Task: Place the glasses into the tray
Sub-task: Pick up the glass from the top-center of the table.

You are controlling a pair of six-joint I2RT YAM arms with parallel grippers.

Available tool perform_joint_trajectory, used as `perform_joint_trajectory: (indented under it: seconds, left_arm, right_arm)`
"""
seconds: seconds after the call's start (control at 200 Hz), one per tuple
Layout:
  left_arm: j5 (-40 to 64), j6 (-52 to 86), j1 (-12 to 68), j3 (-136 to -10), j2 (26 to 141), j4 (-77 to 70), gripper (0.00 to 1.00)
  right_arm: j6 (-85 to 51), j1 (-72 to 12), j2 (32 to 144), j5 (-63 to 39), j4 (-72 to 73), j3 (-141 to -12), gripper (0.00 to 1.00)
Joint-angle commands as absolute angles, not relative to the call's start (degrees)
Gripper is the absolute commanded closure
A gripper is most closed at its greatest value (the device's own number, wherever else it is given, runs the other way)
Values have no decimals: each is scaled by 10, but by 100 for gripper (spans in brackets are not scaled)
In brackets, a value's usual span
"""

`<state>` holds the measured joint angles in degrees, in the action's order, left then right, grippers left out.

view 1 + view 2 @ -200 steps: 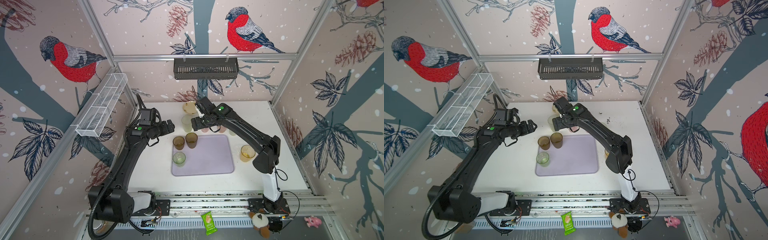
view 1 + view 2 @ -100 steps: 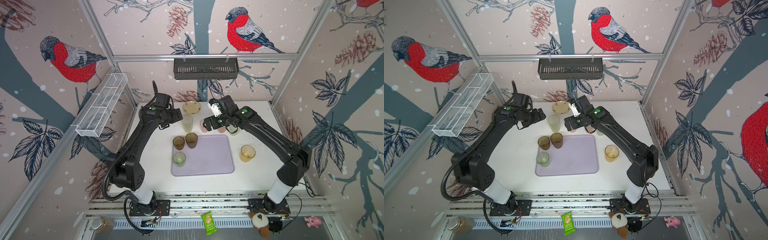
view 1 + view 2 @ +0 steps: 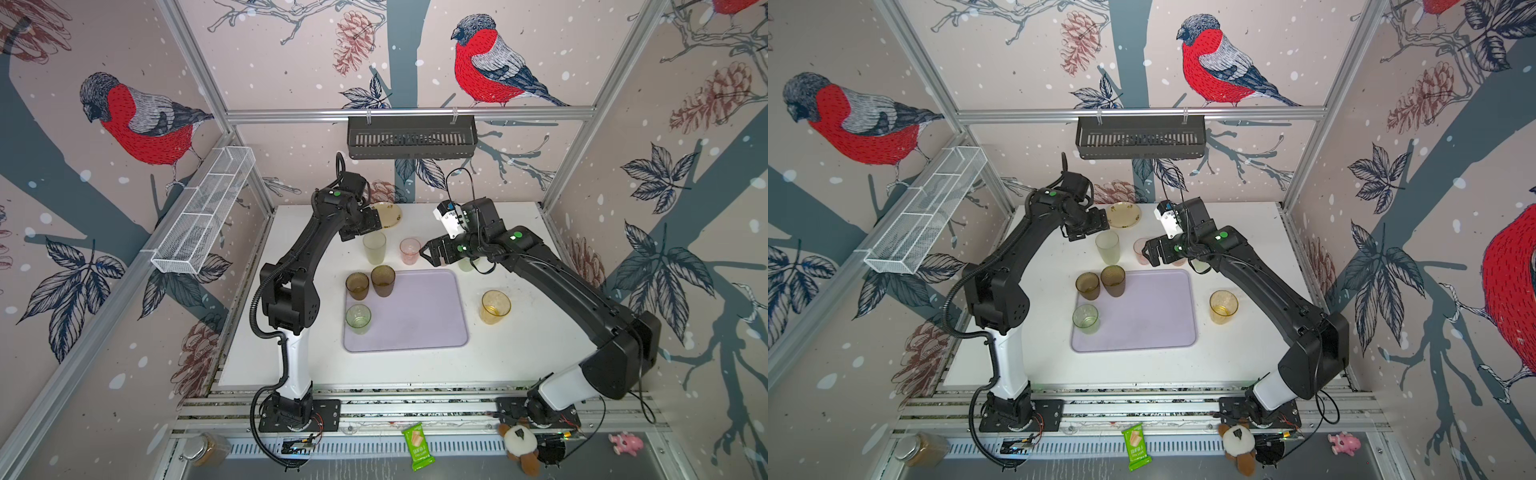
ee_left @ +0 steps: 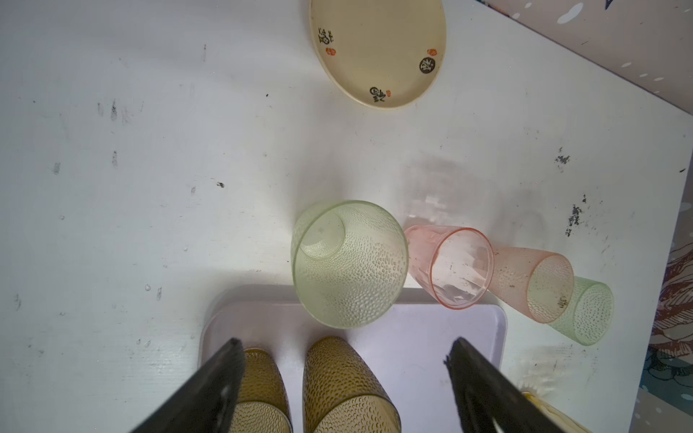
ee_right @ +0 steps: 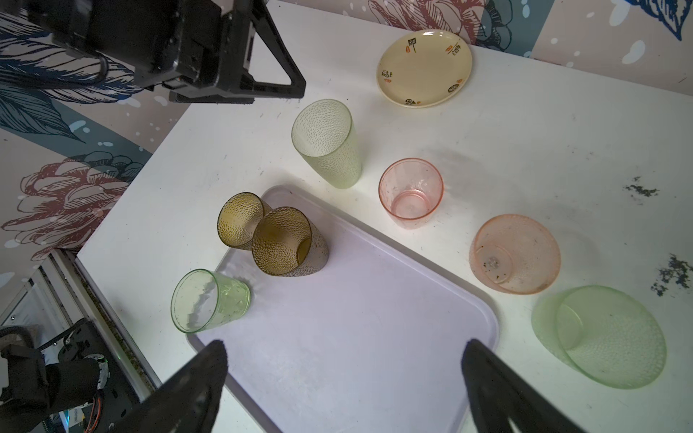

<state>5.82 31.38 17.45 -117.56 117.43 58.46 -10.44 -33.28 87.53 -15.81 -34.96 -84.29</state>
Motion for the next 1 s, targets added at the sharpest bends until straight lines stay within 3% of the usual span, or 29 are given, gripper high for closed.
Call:
perform_joint_trajectory:
  seconds: [0.0, 0.39, 0.806, 0.991]
  left_arm:
    - [49, 302, 174, -1162, 1177, 611, 16]
    - [52, 286, 174, -1152, 1207, 584, 25]
    - [31, 264, 176, -1308, 1310, 649, 38]
    - [18, 260, 176, -1320, 1316, 660, 43]
  right_arm:
    - [-119, -328, 874, -186, -316, -835, 2]
    - [-109, -322, 897, -168, -347, -863, 2]
    - [-114, -291, 899, -160, -344, -866, 2]
    - [-115, -274, 896, -169, -343, -865, 2]
